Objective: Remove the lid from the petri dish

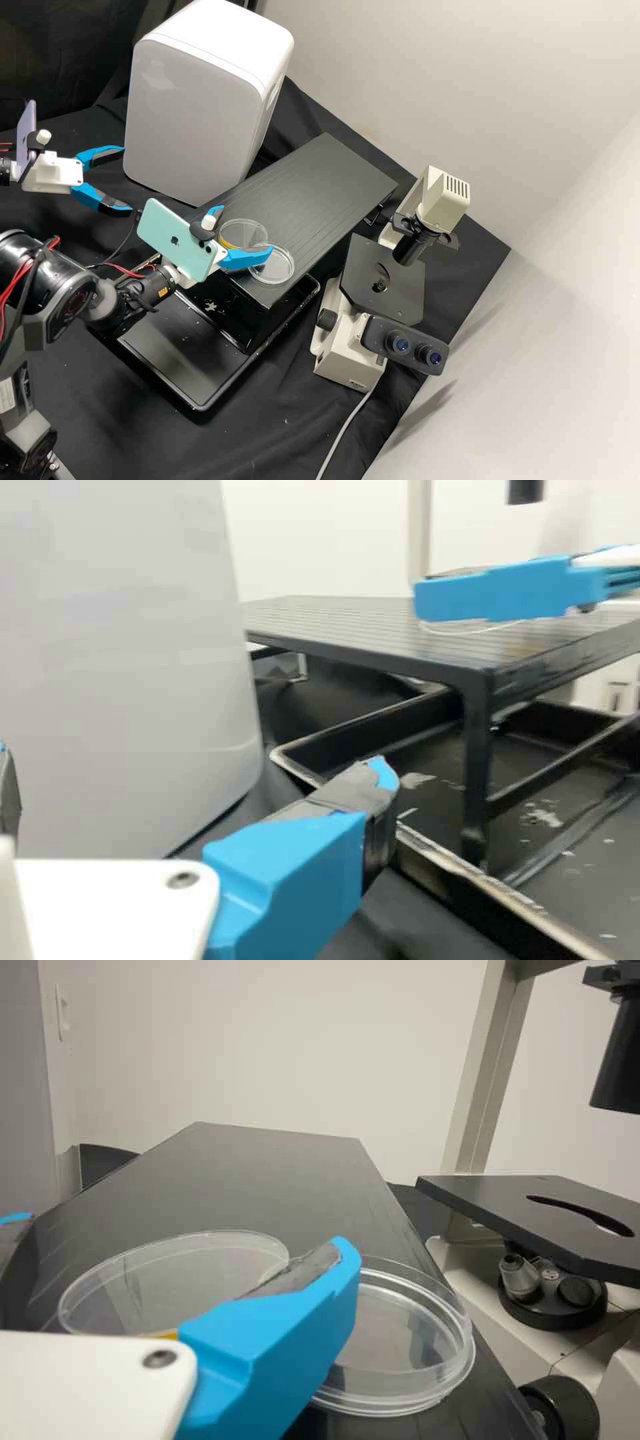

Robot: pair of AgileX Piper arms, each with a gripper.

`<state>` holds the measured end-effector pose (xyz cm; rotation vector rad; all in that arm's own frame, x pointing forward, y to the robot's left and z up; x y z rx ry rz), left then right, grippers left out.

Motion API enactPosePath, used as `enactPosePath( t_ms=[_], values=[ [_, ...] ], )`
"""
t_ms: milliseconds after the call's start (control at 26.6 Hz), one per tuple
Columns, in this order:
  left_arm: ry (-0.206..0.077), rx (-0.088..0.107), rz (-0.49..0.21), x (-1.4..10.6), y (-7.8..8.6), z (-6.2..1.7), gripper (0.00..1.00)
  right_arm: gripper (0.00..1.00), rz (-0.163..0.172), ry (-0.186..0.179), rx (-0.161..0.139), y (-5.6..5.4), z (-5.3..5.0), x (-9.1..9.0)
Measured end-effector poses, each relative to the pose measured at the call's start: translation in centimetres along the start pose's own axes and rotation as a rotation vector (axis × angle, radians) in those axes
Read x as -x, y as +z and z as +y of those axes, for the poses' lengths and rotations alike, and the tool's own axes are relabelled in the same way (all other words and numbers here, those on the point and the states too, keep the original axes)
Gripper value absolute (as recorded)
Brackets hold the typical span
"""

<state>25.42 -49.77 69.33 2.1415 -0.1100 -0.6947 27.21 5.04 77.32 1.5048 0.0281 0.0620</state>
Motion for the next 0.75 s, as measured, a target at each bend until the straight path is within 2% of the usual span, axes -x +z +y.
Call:
enactPosePath(
  t_ms=[113, 150, 226, 339, 414, 527, 564, 639, 752],
  values=[
    [0.031, -0.005, 0.057, 0.3, -0.1, 0.6, 1.0, 1.0, -0.001, 0.011, -0.001, 0.0, 0.5, 0.7],
    [0.044, -0.005, 0.061, 0.4, -0.1, 0.94, 1.0, 1.0, 0.0, 0.015, -0.002, 0.0, 0.7, 0.9],
    [0.052, -0.005, 0.062, 0.4, -0.1, 1.13, 1.0, 1.0, 0.008, 0.025, -0.005, -0.2, 1.1, 1.5],
    [0.046, -0.002, 0.065, 0.6, 0.0, 0.97, 1.0, 1.0, 0.014, 0.053, -0.004, -0.5, 1.9, 2.3],
    [0.044, -0.001, 0.064, 0.7, 0.0, 0.92, 1.0, 1.0, 0.002, 0.073, -0.011, -0.6, 2.2, 3.0],
    [0.043, -0.001, 0.063, 0.7, 0.1, 0.89, 1.0, 1.0, 0.011, 0.085, -0.02, -0.7, 2.7, 4.2],
    [0.042, -0.001, 0.063, 0.7, 0.1, 0.86, 1.0, 1.0, 0.019, 0.082, -0.029, -0.8, 2.7, 4.7],
    [0.04, -0.001, 0.063, 0.7, 0.1, 0.83, 1.0, 1.0, 0.029, 0.066, -0.067, -0.6, 2.7, 5.5],
    [0.04, -0.001, 0.063, 0.7, 0.1, 0.83, 1.0, 1.0, 0.028, 0.059, -0.114, -0.3, 2.7, 6.7]
  ],
)
